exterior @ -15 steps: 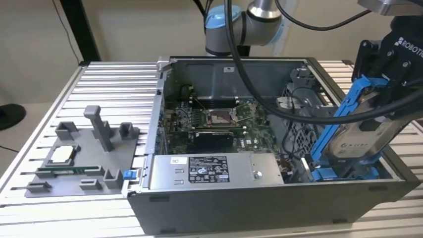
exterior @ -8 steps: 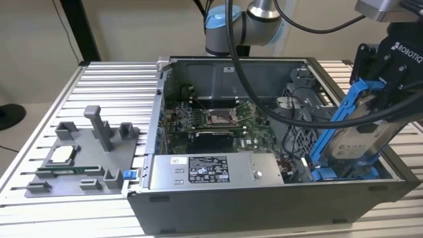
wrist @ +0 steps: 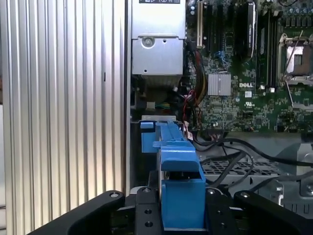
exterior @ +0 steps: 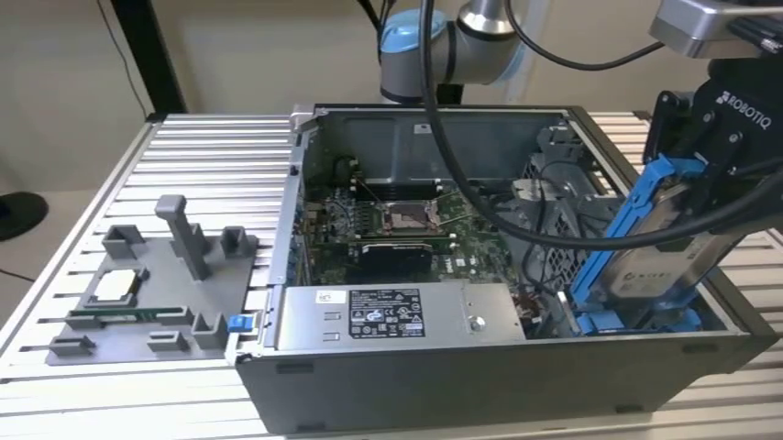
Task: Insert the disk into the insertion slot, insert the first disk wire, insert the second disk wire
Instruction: 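Insert the disk into the insertion slot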
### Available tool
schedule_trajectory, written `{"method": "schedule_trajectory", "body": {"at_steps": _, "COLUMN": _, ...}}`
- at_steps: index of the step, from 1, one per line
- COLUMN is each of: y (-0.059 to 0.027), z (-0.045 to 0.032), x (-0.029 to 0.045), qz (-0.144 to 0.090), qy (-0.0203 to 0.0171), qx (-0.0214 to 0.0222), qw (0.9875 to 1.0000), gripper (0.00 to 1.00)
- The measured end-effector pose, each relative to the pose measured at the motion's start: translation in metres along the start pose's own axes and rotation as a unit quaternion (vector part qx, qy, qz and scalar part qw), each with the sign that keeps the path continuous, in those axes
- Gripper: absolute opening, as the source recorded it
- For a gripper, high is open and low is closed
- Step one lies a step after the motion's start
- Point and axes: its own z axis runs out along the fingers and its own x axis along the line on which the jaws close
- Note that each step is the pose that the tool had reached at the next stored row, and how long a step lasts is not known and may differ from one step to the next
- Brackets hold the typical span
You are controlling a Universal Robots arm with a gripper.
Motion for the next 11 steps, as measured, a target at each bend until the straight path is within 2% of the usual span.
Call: {"method": "schedule_trajectory", "body": {"at_steps": 11, "y": -0.0007, "z": 0.0156, "x": -0.0024, "qz": 0.000, "qy": 0.0000, "qx": 0.0000, "qw": 1.0000, "gripper": 0.00}}
